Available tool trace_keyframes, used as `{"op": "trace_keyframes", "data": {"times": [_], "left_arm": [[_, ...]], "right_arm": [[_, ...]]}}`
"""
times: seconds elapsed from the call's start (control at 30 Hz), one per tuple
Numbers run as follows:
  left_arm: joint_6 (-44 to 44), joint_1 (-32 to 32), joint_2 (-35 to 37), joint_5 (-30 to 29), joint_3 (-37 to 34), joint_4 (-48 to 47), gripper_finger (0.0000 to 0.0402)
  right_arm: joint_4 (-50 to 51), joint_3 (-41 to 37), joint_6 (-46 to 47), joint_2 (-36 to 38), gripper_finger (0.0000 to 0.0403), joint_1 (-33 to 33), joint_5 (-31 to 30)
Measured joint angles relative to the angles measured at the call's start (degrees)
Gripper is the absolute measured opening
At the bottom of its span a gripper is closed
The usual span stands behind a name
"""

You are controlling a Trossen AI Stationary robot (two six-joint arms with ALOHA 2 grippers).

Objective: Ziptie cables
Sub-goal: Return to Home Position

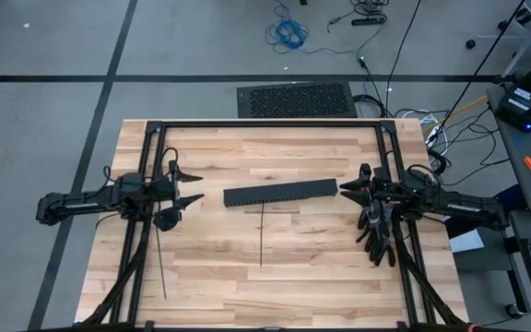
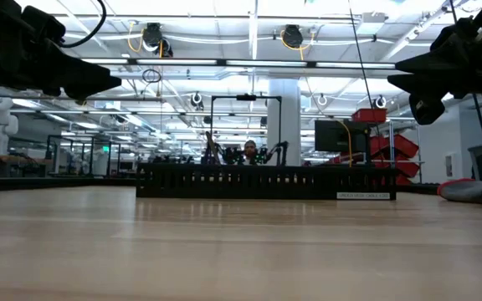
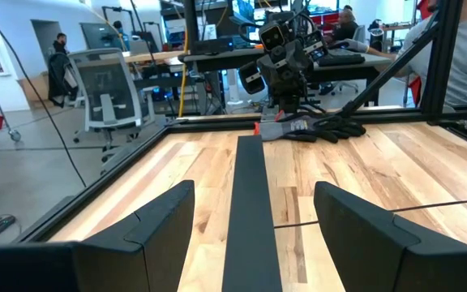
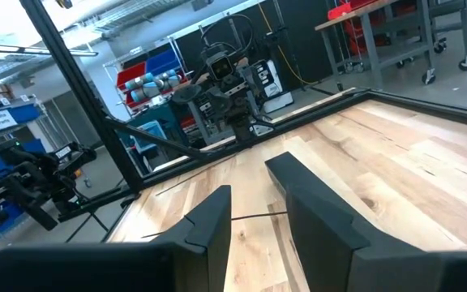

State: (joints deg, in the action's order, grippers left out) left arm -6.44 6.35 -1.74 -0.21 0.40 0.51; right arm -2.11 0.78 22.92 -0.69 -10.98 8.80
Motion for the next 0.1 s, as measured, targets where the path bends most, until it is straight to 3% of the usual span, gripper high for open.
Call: {"op": "trace_keyframes", "data": {"times": [0.1], "left_arm": [[0.0, 0.0, 0.0, 0.0, 0.0, 0.0, 0.0251]], "right_arm": [[0.0, 0.0, 0.0, 0.0, 0.0114, 0.0, 0.0]]}}
